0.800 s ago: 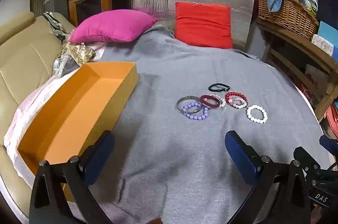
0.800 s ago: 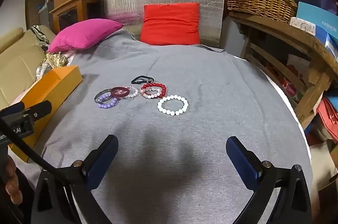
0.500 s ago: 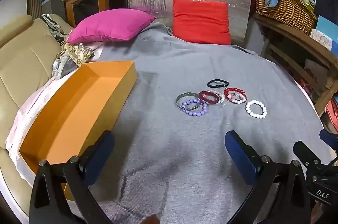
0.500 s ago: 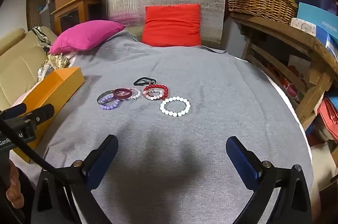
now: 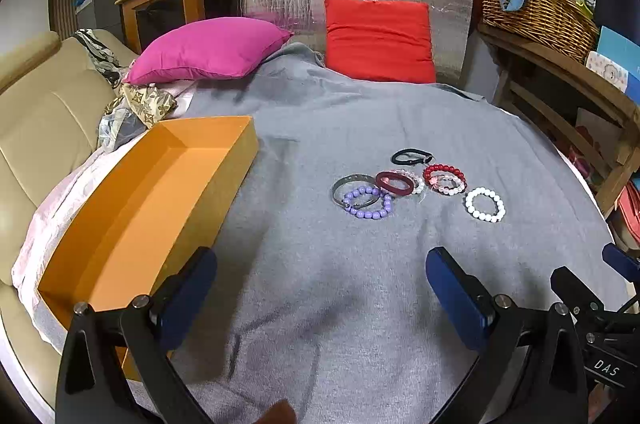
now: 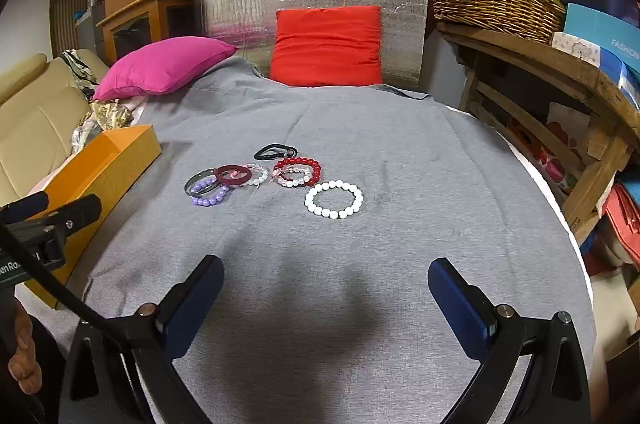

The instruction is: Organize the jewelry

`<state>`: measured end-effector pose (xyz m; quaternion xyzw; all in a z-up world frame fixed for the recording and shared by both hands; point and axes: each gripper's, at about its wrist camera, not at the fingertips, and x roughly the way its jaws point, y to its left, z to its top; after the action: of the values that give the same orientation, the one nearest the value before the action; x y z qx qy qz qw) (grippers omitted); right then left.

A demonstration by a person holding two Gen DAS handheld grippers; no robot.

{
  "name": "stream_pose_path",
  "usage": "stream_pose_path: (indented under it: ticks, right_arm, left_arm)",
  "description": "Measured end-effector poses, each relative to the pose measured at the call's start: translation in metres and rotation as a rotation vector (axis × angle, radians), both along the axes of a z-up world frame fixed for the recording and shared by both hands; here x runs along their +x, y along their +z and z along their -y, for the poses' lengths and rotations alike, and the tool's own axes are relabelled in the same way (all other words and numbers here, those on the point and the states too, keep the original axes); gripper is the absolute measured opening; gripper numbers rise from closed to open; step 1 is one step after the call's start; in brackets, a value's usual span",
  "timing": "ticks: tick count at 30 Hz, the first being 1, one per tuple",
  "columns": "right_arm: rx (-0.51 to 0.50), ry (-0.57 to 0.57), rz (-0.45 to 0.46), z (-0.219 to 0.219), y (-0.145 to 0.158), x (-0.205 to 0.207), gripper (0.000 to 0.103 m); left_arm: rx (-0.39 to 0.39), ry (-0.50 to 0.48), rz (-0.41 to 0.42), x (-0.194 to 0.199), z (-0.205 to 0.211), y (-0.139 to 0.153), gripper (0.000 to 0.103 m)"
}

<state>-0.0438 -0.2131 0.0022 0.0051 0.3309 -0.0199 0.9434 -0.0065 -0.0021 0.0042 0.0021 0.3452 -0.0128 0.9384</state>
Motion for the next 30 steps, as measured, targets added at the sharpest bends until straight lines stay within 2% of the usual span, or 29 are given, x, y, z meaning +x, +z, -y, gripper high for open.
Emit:
stream_pose_path:
  ticks: [30]
  right_arm:
    - [0.008,0.004,0.001,-0.0025,0.0007,-0.0005,0.103]
  left_arm:
    - [0.001,0.002,-0.004,0.0001,0.0012,0.0006,0.103]
